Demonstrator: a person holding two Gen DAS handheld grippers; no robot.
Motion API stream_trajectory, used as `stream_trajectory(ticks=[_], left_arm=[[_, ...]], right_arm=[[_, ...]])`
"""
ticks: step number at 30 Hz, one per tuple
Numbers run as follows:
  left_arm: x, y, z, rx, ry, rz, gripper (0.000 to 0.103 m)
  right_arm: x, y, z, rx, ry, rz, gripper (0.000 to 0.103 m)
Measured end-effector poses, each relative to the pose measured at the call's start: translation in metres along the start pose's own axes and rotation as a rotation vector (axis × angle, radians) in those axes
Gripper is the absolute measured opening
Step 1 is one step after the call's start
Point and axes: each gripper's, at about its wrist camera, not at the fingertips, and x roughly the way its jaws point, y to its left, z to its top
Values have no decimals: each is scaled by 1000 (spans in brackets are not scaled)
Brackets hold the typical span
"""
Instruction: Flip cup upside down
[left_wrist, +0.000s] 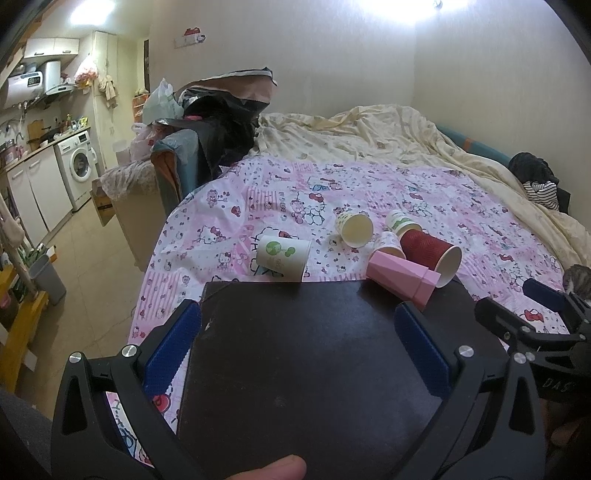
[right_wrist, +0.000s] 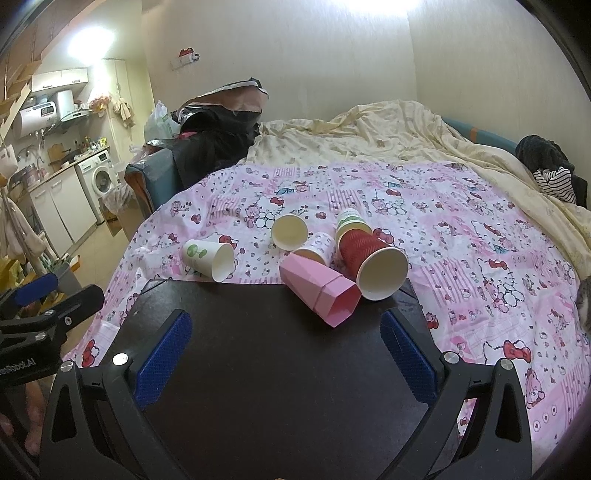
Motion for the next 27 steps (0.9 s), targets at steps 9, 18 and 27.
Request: stream_trajectory(ticks=[9,18,27], left_arm=[[2,2,-2,-8,0,8,103],[1,3,-2,5,-6,14,103],[18,10,24,12,48,37,103]], right_arm=[[0,0,1,-4,-3,0,103],[-1,3,2,-11,-2,4,103],[-1,-9,20,-2,3,9,103]])
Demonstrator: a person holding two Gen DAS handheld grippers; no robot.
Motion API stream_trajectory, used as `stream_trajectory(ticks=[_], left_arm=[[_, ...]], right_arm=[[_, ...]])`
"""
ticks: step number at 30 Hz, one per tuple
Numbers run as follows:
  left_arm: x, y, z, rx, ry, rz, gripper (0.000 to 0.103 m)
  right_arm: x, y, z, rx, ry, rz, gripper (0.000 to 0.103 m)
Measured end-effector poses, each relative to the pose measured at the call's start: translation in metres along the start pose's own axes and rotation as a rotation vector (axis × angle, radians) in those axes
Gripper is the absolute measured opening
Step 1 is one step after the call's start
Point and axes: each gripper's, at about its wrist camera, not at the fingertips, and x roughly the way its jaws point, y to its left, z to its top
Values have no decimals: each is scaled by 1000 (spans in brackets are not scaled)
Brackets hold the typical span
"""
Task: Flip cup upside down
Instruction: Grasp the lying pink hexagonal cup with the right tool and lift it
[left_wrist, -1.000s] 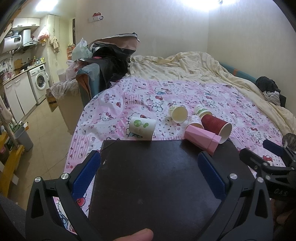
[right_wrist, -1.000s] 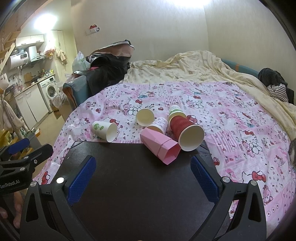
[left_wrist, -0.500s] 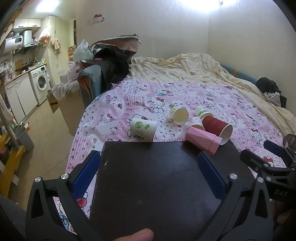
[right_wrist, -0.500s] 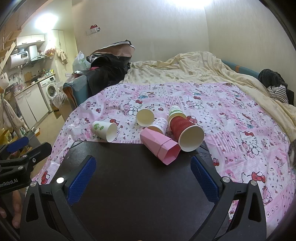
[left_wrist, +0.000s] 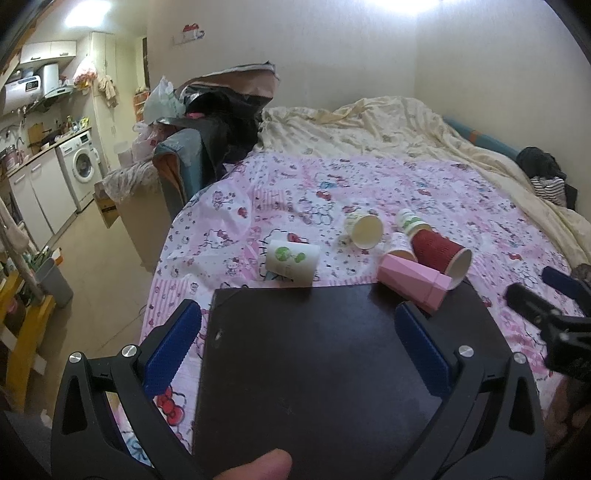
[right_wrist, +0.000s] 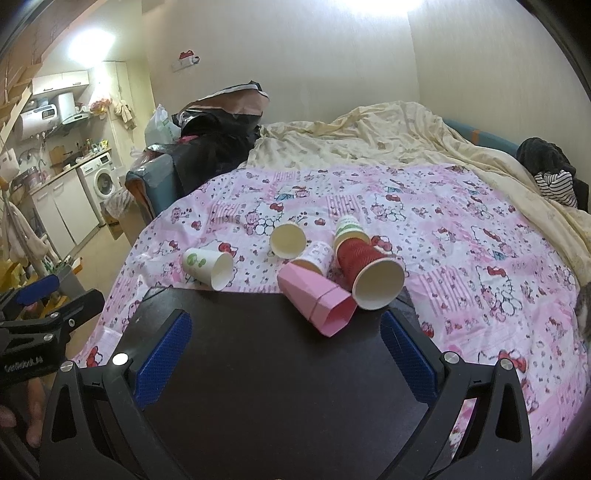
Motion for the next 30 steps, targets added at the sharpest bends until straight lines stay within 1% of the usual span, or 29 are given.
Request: stream_trajectory(ticks=[5,7,11,14,18,20,21,22,24,29,30], left_arm=[[31,9,20,-15,86,30,103],[50,12,29,-29,138,38,103],[82,19,42,-55,200,58,103],[104,21,46,-62,251,58,103],[130,27,44,-96,314,62,103],[137,29,40,-107,334,62,103],[141,32,37,-122,351,57,103],[142,32,36,-130,364,53,103],[146,34,33,-148,393,40,103],[144,30,31,-116,394,40,103],[142,30,30,-113,391,39,103]], right_arm=[[15,-14,23,5,33,17,103],[23,-19,29,11,49,21,103],[50,-31,41,27,123,49,103],[66,-35,47,16,164,44,103],[90,-47,53,28,210,67,103],[111,-52,54,34,291,103,103],[122,-51,54,23,337,120,101],[138,-49,54,-6,405,130,95],[161,-42,55,-56,480,147,88],[212,-19,59,-244,628,128,88],[220,-17,59,-256,659,132,88]])
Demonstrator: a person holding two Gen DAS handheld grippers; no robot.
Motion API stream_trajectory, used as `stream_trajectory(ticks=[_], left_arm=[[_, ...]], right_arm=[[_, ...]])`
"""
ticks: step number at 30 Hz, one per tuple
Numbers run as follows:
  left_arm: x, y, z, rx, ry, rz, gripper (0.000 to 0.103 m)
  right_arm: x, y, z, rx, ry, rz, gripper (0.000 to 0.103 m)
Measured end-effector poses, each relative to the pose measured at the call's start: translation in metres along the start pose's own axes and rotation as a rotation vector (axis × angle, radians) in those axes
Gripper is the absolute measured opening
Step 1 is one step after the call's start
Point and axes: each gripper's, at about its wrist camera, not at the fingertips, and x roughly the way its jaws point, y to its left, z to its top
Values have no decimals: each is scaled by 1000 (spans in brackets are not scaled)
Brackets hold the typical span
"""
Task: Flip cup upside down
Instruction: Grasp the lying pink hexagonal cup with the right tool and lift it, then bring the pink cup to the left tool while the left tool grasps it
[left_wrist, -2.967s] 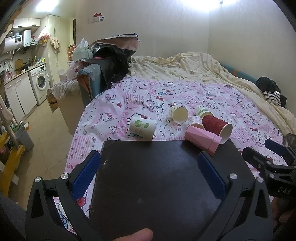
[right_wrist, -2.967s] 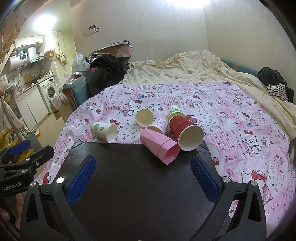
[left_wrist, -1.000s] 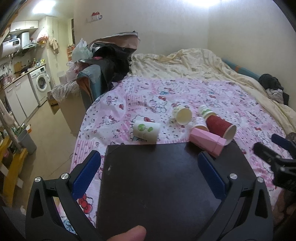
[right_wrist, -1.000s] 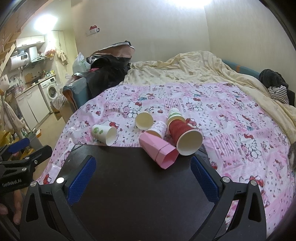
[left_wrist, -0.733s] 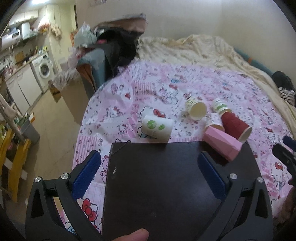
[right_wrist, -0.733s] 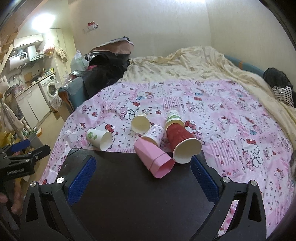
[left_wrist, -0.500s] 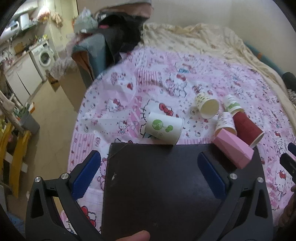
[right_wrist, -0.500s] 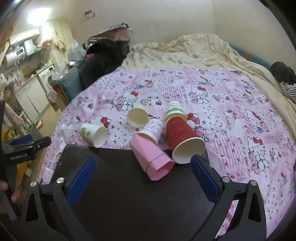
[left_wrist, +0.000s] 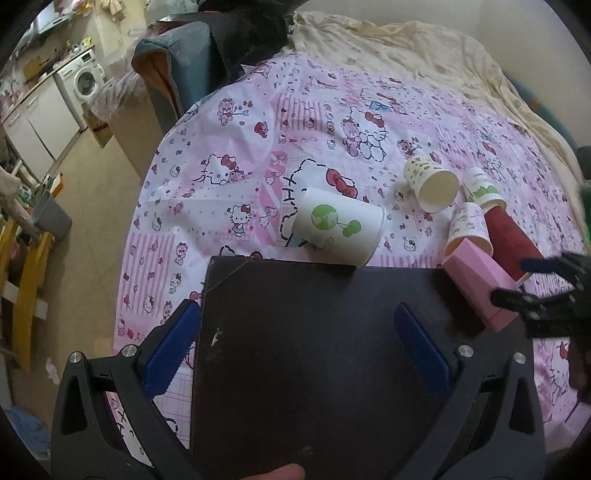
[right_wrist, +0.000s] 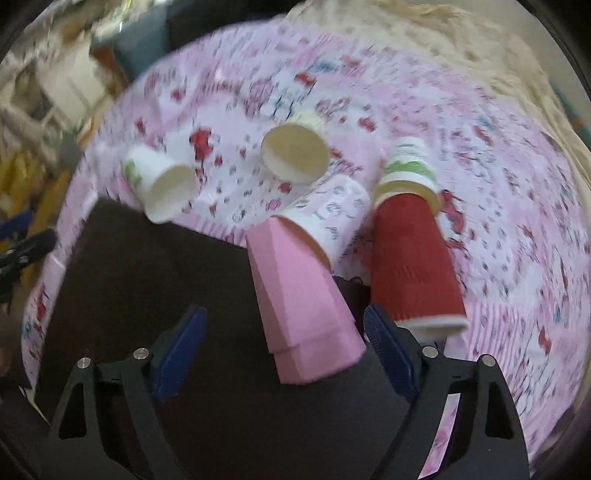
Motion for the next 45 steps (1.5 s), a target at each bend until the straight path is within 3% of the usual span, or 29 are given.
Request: stream_trajectory(ticks=[4,9,11,13,19,24,30,40,43,45], left_arm=[[-1,3,0,-5,2,-7,103],[-6,4,-2,-15,-8,-10,103],[-9,5,-4,-16,-13,-12,103],[-12,4,-6,-9,-21,-7,103],[-26,4,-13,11,-48,-15,103],[-39,6,-18,5,-62,-26,103],[-51,5,-35,35,-76,-20,103],[-53,18,-78,-39,-22,-38,103],[-53,21,-86,-42,-14,-39,103],[-50,19,-87,-47,14,-35,103]], right_arm=[[27,5,17,-51,119,-15,87],[62,12,20,-98,230,-103,84],[69,15,16,-122,245,-146,81],[71,15,10,-114,247,-154,68],[56,15,-29,3,229,-15,68],[26,15,-91,269,169,160,68],[5,48,-145,331,142,200,68],[8,71,-162,440,88,262,70],[3,67,-164,464,74,309,82],[-4,64,-163,461,62,302,82]])
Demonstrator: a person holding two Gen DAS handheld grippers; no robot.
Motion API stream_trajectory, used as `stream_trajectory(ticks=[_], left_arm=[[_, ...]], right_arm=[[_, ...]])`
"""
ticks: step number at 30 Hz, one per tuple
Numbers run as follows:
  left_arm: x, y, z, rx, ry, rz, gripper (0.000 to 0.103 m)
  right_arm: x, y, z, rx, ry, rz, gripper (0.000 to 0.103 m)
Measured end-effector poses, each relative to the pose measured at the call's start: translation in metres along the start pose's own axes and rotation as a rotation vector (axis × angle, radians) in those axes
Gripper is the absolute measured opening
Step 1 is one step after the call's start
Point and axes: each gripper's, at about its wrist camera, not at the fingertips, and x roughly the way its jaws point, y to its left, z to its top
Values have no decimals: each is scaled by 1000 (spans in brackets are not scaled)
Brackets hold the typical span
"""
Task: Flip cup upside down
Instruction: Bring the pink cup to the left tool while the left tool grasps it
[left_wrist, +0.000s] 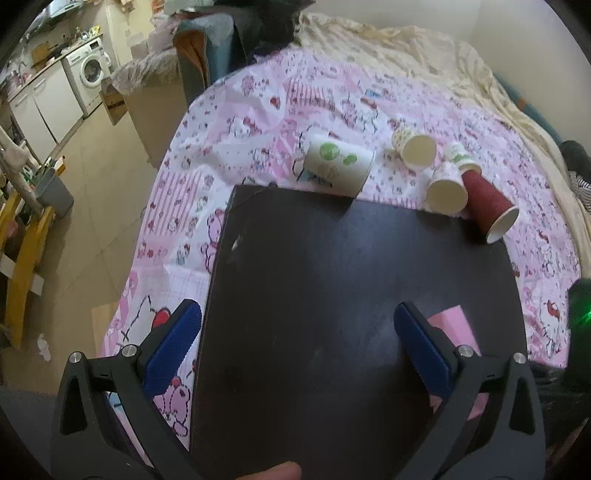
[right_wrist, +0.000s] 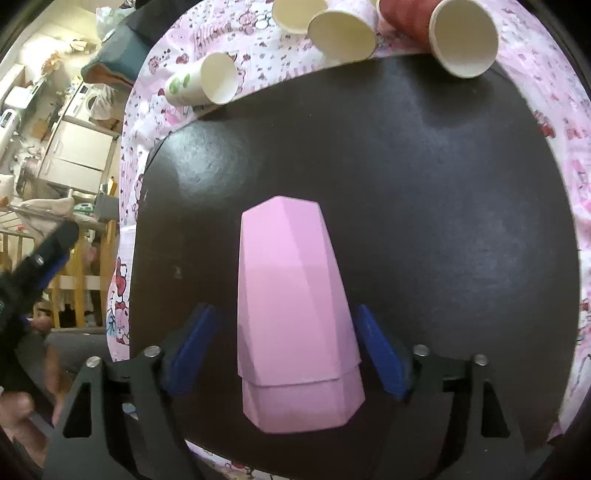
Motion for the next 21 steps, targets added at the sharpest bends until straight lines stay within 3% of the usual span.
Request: stream_trajectory(ticks=[5,7,12,16,21], left_arm=[[1,-22,-4,-2,51,-34,103],[1,-37,-7,12,59,-48,103],[15,-90,-16,-9,165,-114,103],[27,-130,-25,22,200,-113,103],[56,-156,-31,-29,282,-91,101]], right_arm=[[-37,-12,2,5,-66,32,84],[-54,-25,2,31,-105,23,85],[-92,-65,-4,83,-229,-36,85],[-116,-94,-11,130,-330,-81,85],[-130,-130,-22,239,-374,-27,85]])
